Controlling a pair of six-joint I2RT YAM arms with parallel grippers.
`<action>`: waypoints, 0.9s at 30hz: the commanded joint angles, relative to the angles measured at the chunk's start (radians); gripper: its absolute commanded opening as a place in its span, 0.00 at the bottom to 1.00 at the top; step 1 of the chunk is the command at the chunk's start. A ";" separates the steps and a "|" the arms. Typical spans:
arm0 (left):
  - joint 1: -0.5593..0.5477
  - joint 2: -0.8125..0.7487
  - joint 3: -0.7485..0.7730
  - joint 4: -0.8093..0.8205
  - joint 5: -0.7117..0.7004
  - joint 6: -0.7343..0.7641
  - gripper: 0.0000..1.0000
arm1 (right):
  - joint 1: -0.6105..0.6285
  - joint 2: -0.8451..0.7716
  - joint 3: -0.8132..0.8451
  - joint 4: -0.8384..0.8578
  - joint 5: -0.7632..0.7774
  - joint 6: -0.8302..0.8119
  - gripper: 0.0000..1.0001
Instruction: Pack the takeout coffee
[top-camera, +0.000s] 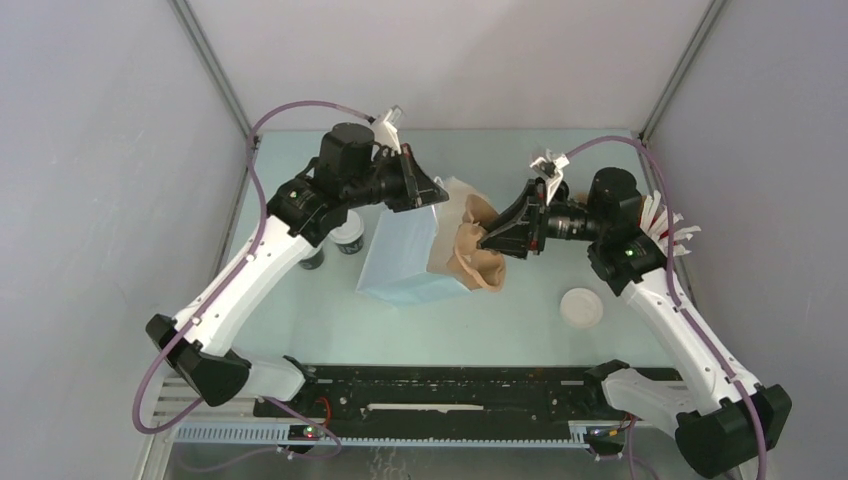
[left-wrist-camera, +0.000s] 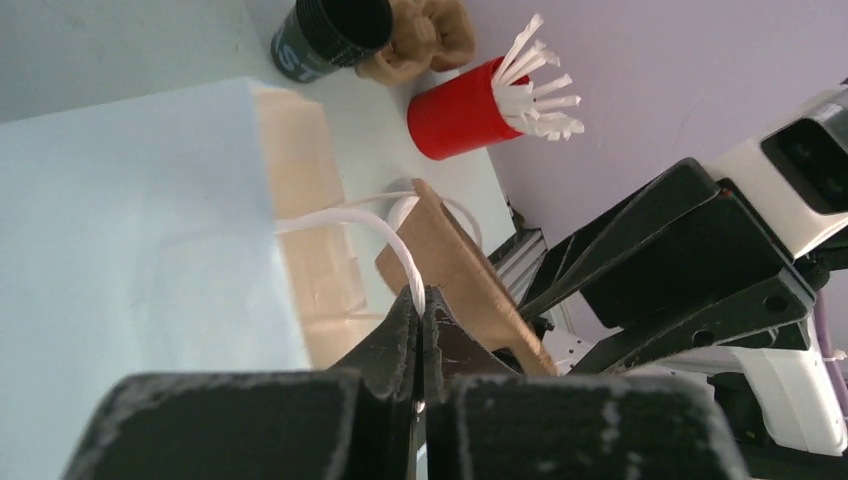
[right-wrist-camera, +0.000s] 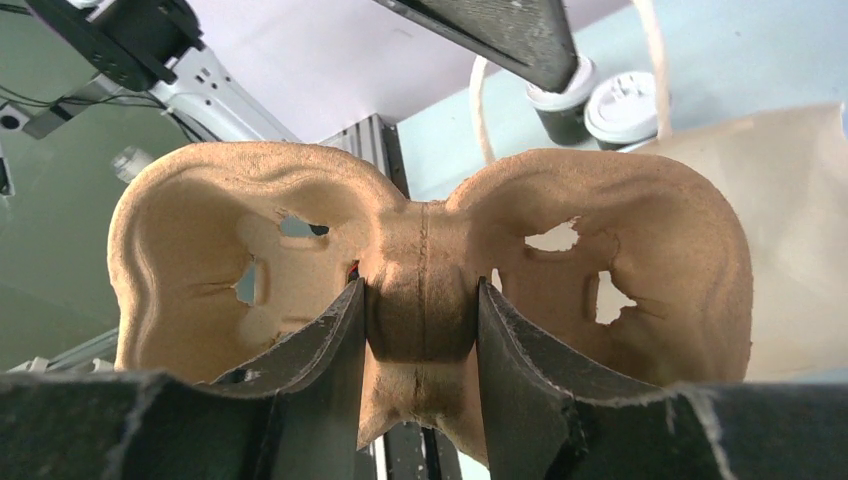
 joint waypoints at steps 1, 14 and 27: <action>0.021 -0.060 -0.079 0.135 0.106 -0.040 0.00 | -0.045 -0.082 -0.012 -0.177 -0.039 -0.198 0.48; 0.026 -0.093 -0.151 0.212 0.214 -0.053 0.00 | -0.040 -0.101 -0.036 -0.511 -0.079 -0.517 0.46; 0.027 -0.077 -0.190 0.309 0.277 -0.172 0.00 | 0.067 -0.154 -0.071 0.107 0.131 0.037 0.50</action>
